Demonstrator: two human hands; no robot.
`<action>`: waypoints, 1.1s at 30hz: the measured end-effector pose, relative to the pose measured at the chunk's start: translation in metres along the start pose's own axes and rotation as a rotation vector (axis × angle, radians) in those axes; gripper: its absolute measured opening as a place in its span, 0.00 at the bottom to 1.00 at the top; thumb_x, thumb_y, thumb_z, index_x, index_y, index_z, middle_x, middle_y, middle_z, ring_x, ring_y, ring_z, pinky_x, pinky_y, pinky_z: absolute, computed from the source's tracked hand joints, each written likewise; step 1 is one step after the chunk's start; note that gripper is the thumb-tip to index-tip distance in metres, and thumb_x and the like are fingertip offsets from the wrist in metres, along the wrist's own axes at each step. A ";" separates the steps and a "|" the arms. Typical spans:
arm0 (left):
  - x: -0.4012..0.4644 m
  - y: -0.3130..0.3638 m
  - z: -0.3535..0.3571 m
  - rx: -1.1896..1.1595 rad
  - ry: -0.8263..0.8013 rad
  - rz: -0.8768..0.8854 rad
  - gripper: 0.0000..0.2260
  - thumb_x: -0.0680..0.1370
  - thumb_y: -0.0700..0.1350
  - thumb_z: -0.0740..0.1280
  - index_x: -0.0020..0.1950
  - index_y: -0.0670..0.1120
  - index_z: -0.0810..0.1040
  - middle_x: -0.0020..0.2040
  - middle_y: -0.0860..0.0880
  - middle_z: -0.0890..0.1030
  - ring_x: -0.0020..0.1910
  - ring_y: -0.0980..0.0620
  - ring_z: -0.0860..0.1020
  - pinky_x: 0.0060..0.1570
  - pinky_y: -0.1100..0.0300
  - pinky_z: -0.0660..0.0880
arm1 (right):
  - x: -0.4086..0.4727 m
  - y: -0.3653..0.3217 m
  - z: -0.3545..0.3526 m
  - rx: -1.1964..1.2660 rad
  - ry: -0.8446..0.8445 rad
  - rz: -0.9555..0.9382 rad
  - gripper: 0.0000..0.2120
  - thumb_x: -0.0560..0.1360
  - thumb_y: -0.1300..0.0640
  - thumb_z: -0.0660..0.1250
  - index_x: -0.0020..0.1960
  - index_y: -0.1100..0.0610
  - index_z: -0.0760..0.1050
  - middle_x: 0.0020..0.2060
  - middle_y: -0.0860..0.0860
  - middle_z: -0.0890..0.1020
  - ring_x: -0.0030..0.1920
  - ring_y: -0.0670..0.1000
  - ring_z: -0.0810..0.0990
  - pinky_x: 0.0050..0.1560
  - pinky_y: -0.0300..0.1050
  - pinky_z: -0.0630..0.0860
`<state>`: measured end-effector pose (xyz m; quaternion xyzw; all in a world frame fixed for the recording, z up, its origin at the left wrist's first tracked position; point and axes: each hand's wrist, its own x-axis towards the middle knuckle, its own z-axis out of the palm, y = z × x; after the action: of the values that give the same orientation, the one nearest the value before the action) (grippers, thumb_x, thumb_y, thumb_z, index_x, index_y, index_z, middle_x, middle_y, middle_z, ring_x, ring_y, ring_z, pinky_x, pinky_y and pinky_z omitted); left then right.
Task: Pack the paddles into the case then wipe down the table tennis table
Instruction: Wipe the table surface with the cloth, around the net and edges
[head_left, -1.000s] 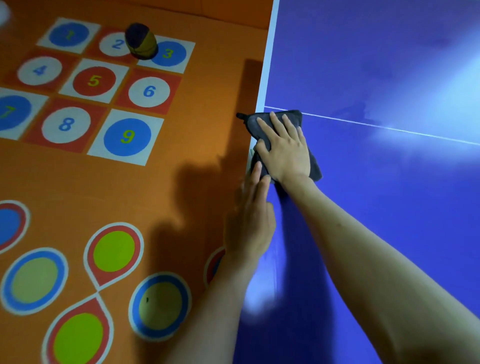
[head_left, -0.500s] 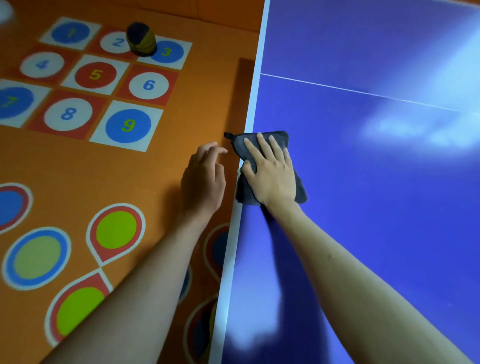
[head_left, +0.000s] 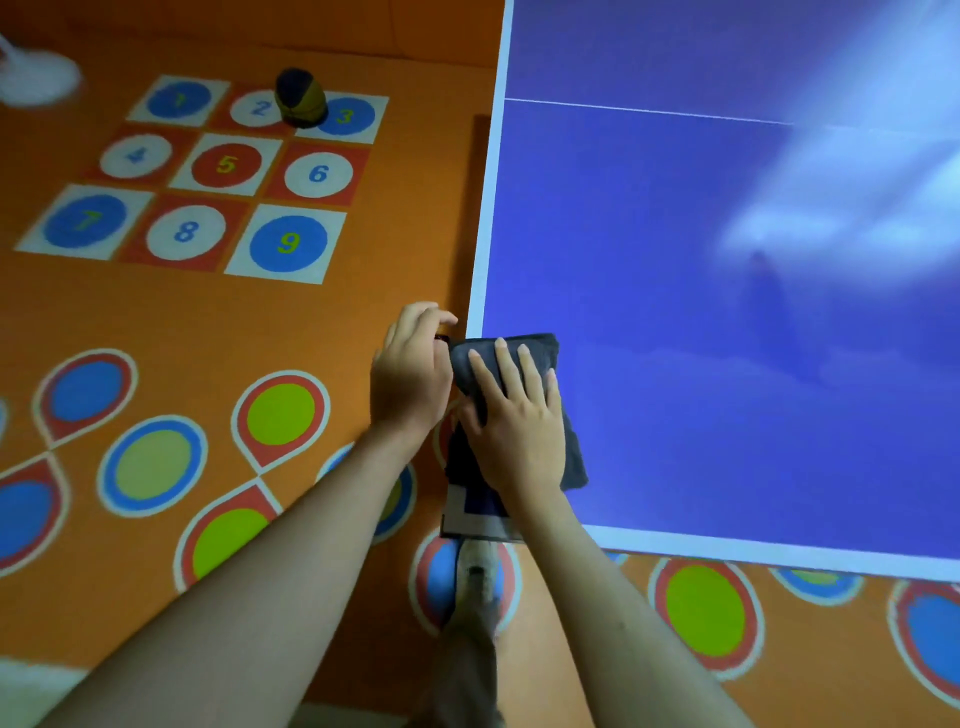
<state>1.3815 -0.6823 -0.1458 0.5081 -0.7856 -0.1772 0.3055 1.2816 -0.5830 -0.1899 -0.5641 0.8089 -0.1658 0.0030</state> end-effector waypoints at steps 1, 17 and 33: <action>-0.007 0.004 -0.005 0.017 -0.026 -0.007 0.18 0.79 0.36 0.55 0.60 0.46 0.81 0.65 0.48 0.79 0.64 0.49 0.76 0.56 0.54 0.76 | -0.015 -0.002 -0.003 -0.003 -0.007 0.007 0.26 0.84 0.42 0.56 0.79 0.46 0.69 0.81 0.52 0.67 0.82 0.58 0.62 0.79 0.64 0.60; -0.032 0.027 -0.016 0.038 -0.259 -0.114 0.22 0.81 0.40 0.60 0.75 0.48 0.71 0.70 0.46 0.76 0.66 0.42 0.73 0.62 0.48 0.72 | -0.059 0.006 -0.013 -0.025 0.108 0.144 0.25 0.82 0.45 0.61 0.78 0.44 0.71 0.79 0.51 0.69 0.81 0.57 0.64 0.78 0.64 0.64; -0.025 0.025 0.031 -0.072 -0.322 -0.105 0.23 0.82 0.46 0.59 0.79 0.51 0.69 0.78 0.51 0.70 0.77 0.50 0.68 0.69 0.44 0.73 | 0.175 0.107 0.001 -0.050 0.110 0.150 0.27 0.81 0.44 0.57 0.79 0.45 0.70 0.80 0.51 0.68 0.81 0.56 0.62 0.81 0.60 0.57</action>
<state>1.3510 -0.6505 -0.1620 0.5022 -0.7899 -0.2999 0.1841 1.1206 -0.7096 -0.1878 -0.4918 0.8517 -0.1755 -0.0431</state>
